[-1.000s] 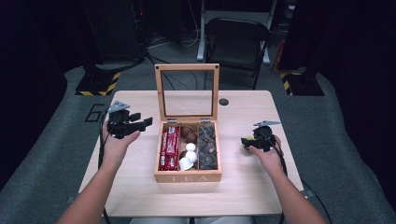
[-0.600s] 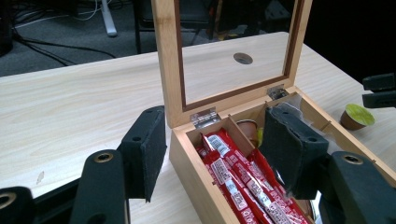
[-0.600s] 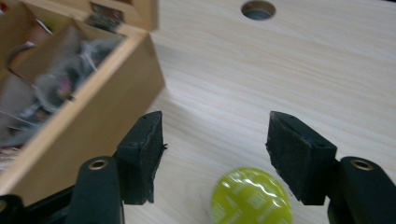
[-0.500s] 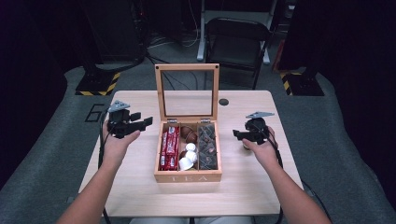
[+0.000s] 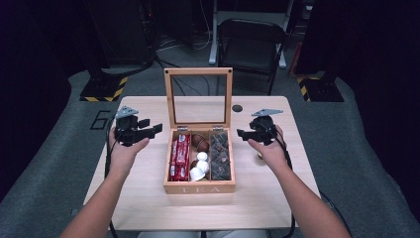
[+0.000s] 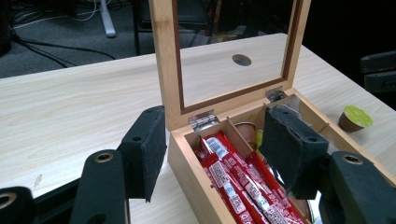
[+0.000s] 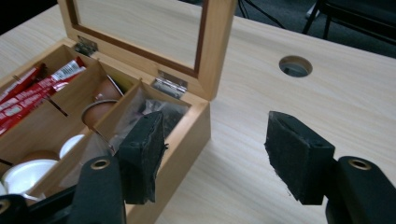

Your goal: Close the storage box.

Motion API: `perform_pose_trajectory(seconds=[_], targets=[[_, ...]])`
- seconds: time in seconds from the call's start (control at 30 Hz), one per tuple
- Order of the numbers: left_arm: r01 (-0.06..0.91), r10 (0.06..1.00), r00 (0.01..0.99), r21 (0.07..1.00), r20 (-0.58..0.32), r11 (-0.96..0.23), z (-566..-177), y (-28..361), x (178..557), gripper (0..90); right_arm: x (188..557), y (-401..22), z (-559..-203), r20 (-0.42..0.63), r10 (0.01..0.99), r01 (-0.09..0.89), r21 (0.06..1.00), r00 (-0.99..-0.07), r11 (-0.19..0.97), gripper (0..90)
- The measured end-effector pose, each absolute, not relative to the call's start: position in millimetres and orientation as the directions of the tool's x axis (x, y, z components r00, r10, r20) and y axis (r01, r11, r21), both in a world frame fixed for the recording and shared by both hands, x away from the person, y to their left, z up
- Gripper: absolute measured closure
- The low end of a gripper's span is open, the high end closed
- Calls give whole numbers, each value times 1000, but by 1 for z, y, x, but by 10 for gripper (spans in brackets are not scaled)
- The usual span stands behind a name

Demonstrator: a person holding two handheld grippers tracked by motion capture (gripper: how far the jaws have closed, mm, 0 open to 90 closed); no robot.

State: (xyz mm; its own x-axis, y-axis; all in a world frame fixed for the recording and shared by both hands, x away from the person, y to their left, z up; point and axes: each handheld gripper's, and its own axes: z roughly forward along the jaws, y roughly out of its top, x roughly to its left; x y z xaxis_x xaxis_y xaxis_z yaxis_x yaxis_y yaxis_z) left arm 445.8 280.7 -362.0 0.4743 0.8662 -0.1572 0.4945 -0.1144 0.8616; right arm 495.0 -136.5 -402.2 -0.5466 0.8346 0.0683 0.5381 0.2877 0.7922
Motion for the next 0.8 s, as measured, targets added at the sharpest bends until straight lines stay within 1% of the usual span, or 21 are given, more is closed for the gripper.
perform_pose_trajectory(seconds=[0.13,0.3,0.8], targets=[[495,867,474,861,-156,-115,-362,281,446,401,497,-131,-393,62,817,513,805,-573,298,365],[497,866,475,860,-155,-119,-362,280,446,401,500,-124,-382,64,813,506,810,-578,296,358],[494,865,477,861,-154,-119,-362,280,446,401,509,-110,-372,59,807,500,811,-587,304,354]])
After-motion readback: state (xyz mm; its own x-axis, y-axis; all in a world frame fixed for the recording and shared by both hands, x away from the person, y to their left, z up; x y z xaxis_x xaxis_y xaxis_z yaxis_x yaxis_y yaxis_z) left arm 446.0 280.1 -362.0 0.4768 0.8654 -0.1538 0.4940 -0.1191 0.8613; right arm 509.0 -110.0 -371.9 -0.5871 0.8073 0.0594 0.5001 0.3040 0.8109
